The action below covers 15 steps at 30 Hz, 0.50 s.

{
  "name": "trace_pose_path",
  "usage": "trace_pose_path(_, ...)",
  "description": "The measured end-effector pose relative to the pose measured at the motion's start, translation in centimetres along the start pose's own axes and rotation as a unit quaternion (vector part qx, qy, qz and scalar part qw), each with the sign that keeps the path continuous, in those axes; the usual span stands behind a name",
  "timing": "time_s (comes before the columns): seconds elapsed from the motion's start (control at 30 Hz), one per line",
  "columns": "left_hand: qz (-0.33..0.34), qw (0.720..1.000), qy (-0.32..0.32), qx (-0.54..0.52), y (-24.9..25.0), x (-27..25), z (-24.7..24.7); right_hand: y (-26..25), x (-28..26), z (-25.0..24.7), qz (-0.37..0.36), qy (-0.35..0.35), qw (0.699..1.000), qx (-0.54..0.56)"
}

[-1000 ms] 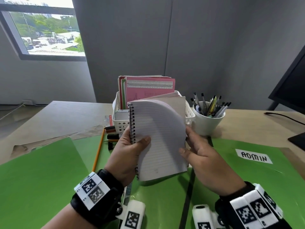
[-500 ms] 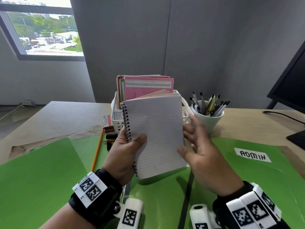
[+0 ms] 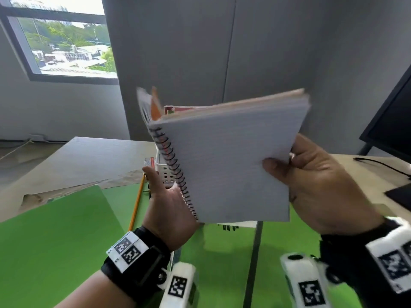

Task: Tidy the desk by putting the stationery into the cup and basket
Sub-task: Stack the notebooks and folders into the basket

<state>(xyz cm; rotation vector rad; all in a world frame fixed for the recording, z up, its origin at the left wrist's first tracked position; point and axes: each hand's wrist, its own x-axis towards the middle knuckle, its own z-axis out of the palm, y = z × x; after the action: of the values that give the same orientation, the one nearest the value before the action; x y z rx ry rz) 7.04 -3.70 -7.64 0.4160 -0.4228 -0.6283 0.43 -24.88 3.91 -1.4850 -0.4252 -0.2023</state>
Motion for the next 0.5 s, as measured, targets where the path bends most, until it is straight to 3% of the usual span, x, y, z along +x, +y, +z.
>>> trace_pose_path(0.07,0.038,0.998,-0.005,-0.048,0.9,-0.1,-0.3,-1.1,0.9,-0.9,0.007,0.029,0.998,0.058)
trace_pose_path(0.2,0.083,0.995,0.012,-0.045,2.3,-0.5,-1.1,0.2,1.8,-2.7,0.050,0.179,0.982,0.016)
trace_pose_path(0.23,0.086,0.995,-0.005,-0.053,2.6,-0.6,-1.1,0.9,1.7,-2.8,0.068,0.210,0.975,0.004)
trace_pose_path(0.3,0.072,0.996,0.020,-0.042,2.7,-0.4,-1.0,2.3,1.5,-2.6,0.105,0.244,0.964,0.015)
trace_pose_path(0.43,0.037,0.989,0.088,0.116,2.3,-0.4,0.2,3.9,1.1,-1.3,0.134,0.237,0.959,0.077)
trace_pose_path(0.5,0.041,0.960,0.090,0.261,1.6,-0.3,0.8,4.2,1.0,-0.6,0.137,0.206,0.964,0.092)
